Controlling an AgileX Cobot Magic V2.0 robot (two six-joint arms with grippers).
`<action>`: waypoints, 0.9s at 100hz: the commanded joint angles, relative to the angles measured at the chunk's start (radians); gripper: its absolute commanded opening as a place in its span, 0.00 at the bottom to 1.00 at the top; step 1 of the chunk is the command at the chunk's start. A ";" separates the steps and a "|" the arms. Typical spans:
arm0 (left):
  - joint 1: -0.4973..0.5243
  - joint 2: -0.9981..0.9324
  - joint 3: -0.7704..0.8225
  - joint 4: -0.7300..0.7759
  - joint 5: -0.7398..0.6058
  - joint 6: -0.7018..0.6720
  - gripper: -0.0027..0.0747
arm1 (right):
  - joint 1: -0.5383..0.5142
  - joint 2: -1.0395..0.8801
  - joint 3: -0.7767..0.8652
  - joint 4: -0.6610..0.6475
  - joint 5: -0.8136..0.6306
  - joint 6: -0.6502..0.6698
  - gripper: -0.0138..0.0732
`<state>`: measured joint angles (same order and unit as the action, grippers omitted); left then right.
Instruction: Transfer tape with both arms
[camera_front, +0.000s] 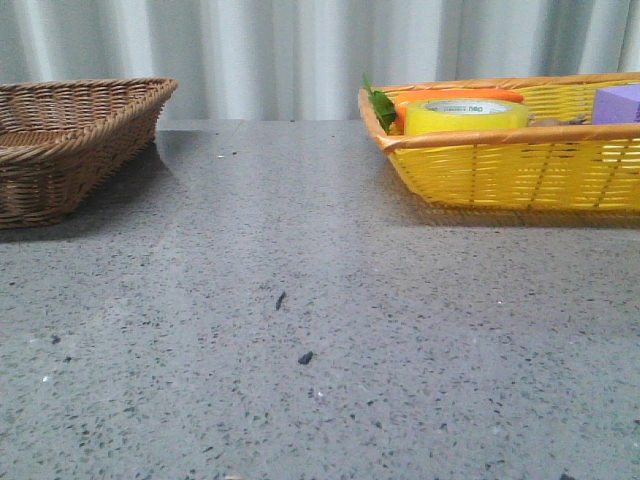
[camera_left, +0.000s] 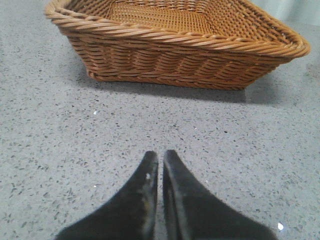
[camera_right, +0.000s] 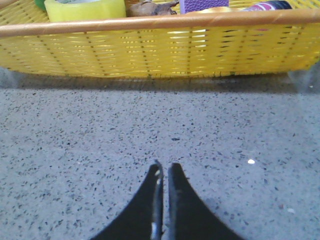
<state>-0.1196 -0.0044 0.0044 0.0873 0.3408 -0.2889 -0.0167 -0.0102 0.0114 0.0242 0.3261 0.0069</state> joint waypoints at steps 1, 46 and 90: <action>0.000 -0.026 0.007 0.002 -0.043 -0.006 0.01 | -0.004 -0.018 0.022 -0.015 -0.009 -0.007 0.09; 0.000 -0.026 0.007 0.002 -0.043 -0.006 0.01 | -0.004 -0.018 0.022 -0.015 -0.009 -0.007 0.09; 0.000 -0.026 0.007 0.002 -0.043 -0.006 0.01 | -0.004 -0.018 0.022 -0.015 -0.018 -0.007 0.09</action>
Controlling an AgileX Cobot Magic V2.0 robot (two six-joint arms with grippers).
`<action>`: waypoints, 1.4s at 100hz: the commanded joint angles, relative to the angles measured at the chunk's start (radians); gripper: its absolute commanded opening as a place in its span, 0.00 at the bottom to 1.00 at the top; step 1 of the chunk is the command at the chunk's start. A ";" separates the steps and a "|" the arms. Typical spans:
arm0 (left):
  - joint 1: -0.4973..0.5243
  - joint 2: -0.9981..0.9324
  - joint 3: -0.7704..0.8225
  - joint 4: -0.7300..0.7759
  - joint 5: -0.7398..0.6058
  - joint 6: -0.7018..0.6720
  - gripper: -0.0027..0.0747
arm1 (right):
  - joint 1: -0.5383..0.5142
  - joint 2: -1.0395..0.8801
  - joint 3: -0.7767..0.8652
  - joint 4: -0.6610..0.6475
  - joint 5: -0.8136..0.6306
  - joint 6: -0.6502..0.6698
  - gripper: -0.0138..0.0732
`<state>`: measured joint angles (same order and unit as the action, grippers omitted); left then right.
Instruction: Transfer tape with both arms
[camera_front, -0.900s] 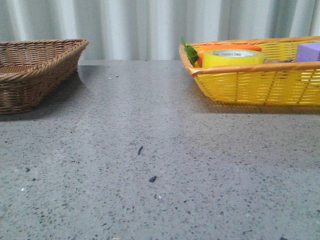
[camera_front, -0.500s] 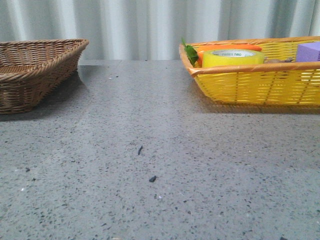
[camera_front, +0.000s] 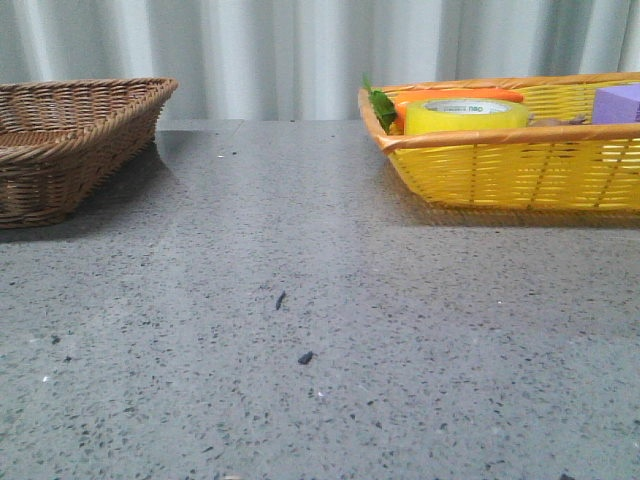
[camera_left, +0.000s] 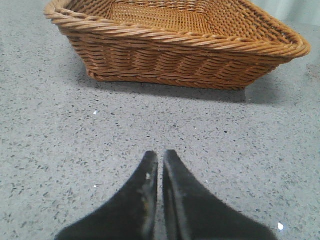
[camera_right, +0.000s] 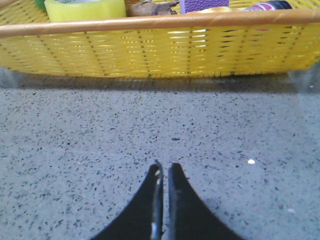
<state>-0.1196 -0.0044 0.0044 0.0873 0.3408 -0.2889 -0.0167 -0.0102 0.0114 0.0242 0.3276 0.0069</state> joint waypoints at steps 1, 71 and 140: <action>0.000 -0.026 0.007 0.002 -0.043 -0.006 0.01 | -0.004 -0.018 0.022 -0.015 -0.019 -0.007 0.09; 0.000 -0.026 0.007 -0.278 -0.219 -0.008 0.01 | -0.004 -0.018 0.022 0.111 -0.298 -0.007 0.09; 0.000 -0.026 0.007 -0.459 -0.359 -0.008 0.01 | -0.004 -0.018 0.022 0.613 -0.399 -0.007 0.09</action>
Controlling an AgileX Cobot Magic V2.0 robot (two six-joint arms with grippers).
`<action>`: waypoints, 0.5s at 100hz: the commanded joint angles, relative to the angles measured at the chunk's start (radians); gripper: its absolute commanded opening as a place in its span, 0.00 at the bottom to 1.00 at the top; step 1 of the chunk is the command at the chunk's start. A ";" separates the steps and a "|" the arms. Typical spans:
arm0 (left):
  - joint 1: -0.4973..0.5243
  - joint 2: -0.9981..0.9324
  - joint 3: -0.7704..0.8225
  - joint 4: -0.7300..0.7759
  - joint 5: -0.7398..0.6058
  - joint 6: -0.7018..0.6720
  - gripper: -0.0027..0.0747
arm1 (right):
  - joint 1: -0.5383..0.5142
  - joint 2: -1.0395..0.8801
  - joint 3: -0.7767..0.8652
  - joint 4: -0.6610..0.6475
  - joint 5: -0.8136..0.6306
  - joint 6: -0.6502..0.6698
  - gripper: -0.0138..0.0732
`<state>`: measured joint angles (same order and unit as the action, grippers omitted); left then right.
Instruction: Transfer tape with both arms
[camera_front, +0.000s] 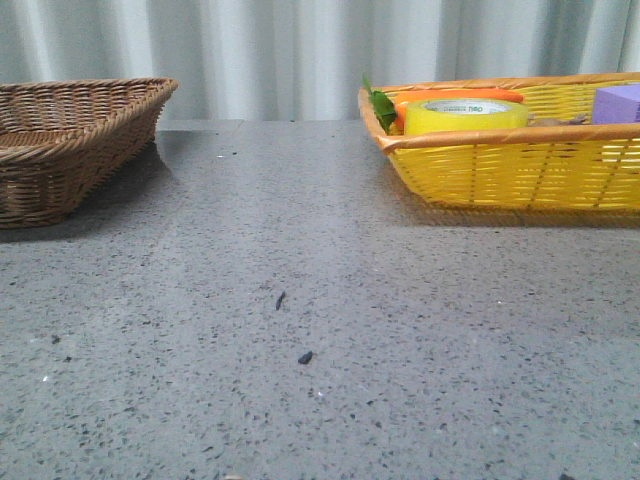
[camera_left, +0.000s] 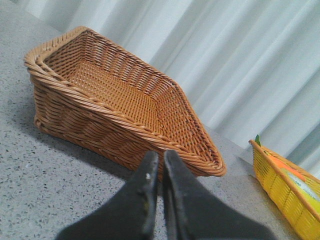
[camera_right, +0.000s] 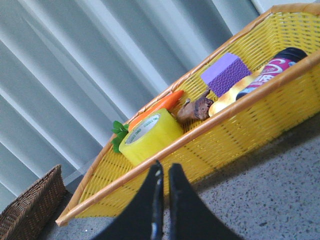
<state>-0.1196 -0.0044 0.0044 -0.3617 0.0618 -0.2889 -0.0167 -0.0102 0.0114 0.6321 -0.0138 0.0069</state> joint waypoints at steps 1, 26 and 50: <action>0.000 -0.026 0.007 -0.010 -0.080 -0.008 0.01 | -0.004 -0.018 0.022 0.005 -0.058 -0.007 0.09; 0.000 -0.026 0.007 -0.010 -0.078 -0.008 0.01 | -0.004 -0.018 0.022 0.005 -0.046 -0.007 0.09; 0.000 -0.026 0.007 -0.010 -0.075 -0.008 0.01 | -0.004 -0.018 0.022 0.005 -0.046 -0.007 0.09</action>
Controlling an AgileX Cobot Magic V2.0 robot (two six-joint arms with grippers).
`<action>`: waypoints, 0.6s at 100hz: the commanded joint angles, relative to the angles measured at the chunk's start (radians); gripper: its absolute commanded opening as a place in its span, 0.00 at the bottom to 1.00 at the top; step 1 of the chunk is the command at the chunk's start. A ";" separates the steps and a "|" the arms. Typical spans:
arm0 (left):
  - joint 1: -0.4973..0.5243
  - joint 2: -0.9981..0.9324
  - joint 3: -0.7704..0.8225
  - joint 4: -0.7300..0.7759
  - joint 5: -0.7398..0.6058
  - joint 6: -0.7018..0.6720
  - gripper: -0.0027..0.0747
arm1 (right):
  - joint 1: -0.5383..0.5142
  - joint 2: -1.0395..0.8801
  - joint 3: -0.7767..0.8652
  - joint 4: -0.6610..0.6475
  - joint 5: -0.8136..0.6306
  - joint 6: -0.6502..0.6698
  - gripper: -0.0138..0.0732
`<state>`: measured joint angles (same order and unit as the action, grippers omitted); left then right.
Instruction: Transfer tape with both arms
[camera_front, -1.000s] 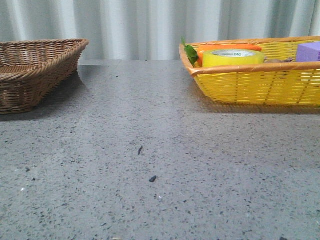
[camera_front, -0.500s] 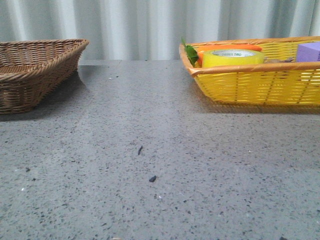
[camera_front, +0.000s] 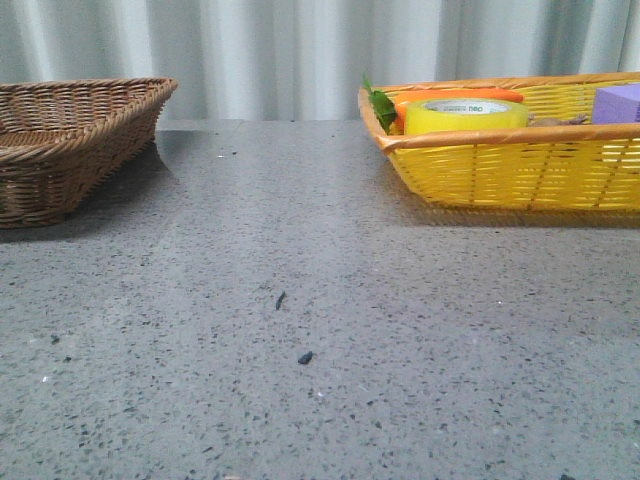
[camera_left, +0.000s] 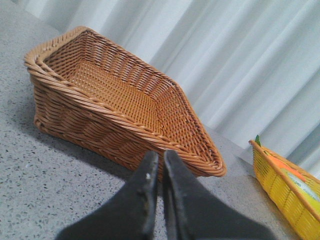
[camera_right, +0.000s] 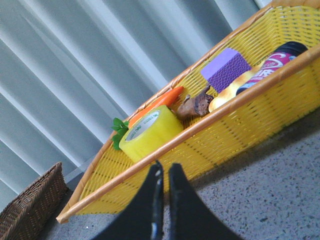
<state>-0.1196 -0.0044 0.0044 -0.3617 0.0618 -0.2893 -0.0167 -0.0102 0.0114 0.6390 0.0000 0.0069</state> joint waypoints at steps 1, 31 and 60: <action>0.000 -0.026 0.007 -0.010 -0.075 -0.007 0.01 | -0.004 -0.018 0.022 -0.002 -0.059 -0.007 0.09; 0.000 0.040 -0.163 0.119 0.102 -0.005 0.01 | -0.004 0.028 -0.232 -0.104 0.110 -0.020 0.09; -0.003 0.348 -0.540 0.136 0.436 0.301 0.51 | 0.001 0.518 -0.772 -0.262 0.582 -0.210 0.33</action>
<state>-0.1196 0.2634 -0.4338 -0.2031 0.5389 -0.0678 -0.0167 0.3330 -0.5791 0.3921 0.4962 -0.1224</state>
